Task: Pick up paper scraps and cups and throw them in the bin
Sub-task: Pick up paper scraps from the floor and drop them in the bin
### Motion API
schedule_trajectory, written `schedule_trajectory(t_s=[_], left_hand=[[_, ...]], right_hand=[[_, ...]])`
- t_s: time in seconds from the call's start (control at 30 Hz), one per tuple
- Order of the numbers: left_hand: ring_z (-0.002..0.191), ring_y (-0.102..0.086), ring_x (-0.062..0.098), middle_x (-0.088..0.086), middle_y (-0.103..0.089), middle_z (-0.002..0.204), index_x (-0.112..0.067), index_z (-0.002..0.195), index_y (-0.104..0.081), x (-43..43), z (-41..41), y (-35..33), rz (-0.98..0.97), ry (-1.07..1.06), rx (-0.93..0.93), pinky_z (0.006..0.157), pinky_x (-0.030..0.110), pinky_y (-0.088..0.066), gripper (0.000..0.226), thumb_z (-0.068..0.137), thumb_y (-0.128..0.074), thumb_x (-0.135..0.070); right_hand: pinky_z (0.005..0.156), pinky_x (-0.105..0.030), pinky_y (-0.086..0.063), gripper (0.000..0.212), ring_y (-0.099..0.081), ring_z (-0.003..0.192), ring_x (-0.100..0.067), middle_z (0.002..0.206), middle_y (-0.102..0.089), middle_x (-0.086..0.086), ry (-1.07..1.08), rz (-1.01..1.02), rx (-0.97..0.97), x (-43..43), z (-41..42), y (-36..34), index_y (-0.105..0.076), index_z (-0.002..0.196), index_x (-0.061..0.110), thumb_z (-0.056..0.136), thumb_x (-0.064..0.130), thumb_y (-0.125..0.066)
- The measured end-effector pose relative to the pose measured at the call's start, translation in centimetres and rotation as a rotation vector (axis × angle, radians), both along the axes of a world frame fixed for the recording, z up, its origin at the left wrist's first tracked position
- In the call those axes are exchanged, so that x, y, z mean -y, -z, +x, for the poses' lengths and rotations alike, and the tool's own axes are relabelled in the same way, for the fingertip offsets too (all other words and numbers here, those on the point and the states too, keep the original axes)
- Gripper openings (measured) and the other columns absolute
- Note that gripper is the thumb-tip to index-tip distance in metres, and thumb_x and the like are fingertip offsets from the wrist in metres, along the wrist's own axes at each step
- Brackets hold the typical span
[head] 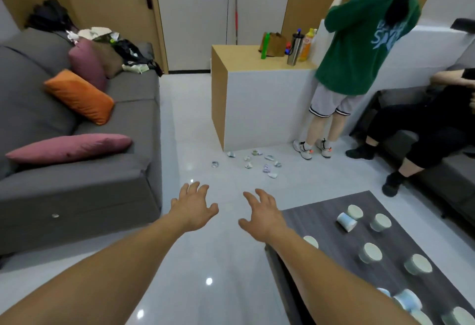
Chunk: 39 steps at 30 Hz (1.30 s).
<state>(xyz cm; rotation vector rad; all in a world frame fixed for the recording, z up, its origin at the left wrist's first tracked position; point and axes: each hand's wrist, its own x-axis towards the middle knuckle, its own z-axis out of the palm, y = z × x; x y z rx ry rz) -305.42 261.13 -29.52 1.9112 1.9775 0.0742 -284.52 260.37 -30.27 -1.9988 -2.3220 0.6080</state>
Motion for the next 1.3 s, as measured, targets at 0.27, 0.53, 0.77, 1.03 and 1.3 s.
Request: schedule_trajectory(t_s=[0.27,0.53,0.77,1.03,1.3], left_hand=[[0.147,-0.004,0.026,0.001,-0.01,0.16,-0.024,0.15,-0.019,-14.7,-1.5,2.7,-0.07,-0.026,-0.007,0.114,0.053,-0.021,0.069,0.092,-0.041,-0.054],[0.147,-0.004,0.028,0.003,-0.009,0.16,-0.022,0.151,-0.016,-32.0,-4.7,3.8,-0.119,0.034,0.004,0.114,0.052,-0.02,0.071,0.092,-0.042,-0.053],[0.147,-0.006,0.028,0.002,-0.011,0.16,-0.023,0.151,-0.016,-45.0,-5.1,5.1,-0.148,0.028,0.024,0.113,0.052,-0.022,0.073,0.09,-0.044,-0.053],[0.146,-0.009,0.028,0.003,-0.012,0.159,-0.021,0.151,-0.016,-59.4,-5.9,6.1,-0.213,-0.105,0.008,0.113,0.051,-0.024,0.073,0.091,-0.047,-0.051],[0.146,-0.009,0.025,0.002,-0.012,0.159,-0.021,0.151,-0.017,-70.5,-9.1,8.0,-0.286,-0.254,0.084,0.113,0.047,-0.025,0.074,0.09,-0.048,-0.051]], right_hand=[[0.109,-0.049,-0.032,0.077,-0.006,0.146,-0.025,0.161,-0.005,-0.001,-0.02,-0.052,0.016,-15.8,-1.6,2.4,-0.016,0.153,0.033,0.089,0.047,-0.057],[0.111,-0.05,-0.032,0.077,-0.006,0.147,-0.025,0.161,-0.005,0.001,0.063,-0.093,0.046,-31.7,-3.8,3.4,-0.015,0.153,0.033,0.09,0.048,-0.056],[0.112,-0.05,-0.032,0.078,-0.003,0.147,-0.025,0.162,-0.003,0.001,0.065,-0.149,0.036,-44.8,-4.4,4.8,-0.014,0.154,0.033,0.09,0.047,-0.057],[0.109,-0.049,-0.033,0.076,-0.008,0.147,-0.025,0.161,-0.006,0.0,-0.078,-0.165,0.045,-63.4,-5.3,6.5,-0.017,0.152,0.033,0.089,0.046,-0.058],[0.111,-0.048,-0.034,0.079,-0.009,0.146,-0.025,0.161,-0.006,0.001,-0.233,-0.28,0.072,-75.5,-9.1,8.8,-0.017,0.153,0.031,0.088,0.044,-0.06]])
